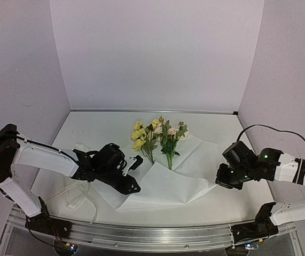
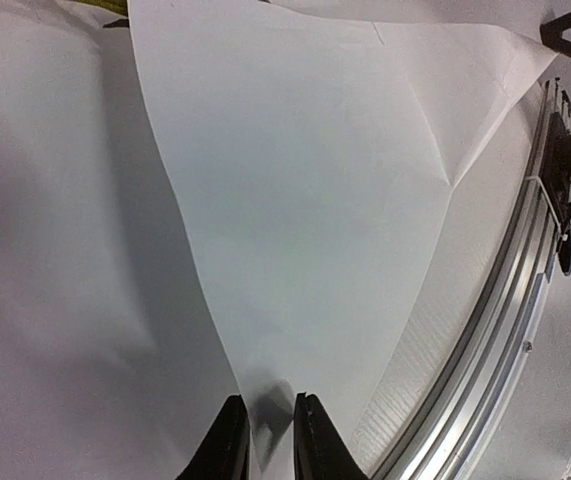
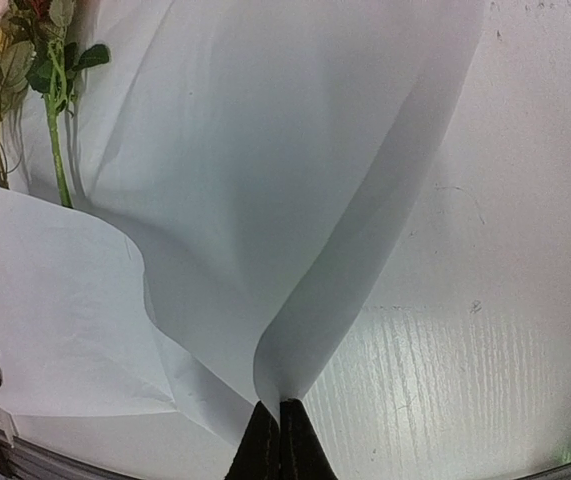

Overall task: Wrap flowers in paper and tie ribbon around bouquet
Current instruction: Fold the one-fourth-folded wrapping paper at the center of the board.

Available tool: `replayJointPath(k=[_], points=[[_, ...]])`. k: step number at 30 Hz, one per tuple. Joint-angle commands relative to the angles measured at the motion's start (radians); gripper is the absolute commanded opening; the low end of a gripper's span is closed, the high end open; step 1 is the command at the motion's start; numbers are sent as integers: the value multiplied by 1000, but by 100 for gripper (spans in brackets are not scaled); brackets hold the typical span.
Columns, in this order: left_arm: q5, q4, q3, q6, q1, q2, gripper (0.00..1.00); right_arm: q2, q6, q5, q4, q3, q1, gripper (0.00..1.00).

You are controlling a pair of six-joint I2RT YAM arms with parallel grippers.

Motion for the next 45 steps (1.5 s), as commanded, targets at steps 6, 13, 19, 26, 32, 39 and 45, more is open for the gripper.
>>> replayJointPath(k=[6, 13, 19, 26, 32, 39, 45], points=[[31, 2, 122, 45, 46, 92, 9, 22, -91, 36, -13, 89, 51, 0], [31, -17, 158, 40, 79, 165, 5, 124, -198, 34, -36, 232, 137, 0], [27, -17, 177, 34, 90, 192, 4, 314, -243, -82, 17, 385, 186, 0], [36, -13, 186, 43, 97, 205, 3, 540, -235, -307, 179, 482, 189, 0], [41, -17, 193, 45, 101, 220, 4, 679, -242, -419, 279, 527, 189, 0], [25, 2, 165, 11, 103, 185, 8, 773, -234, -431, 299, 563, 186, 0], [-21, 13, 114, -36, 106, 112, 19, 836, -231, -438, 312, 589, 179, 0]])
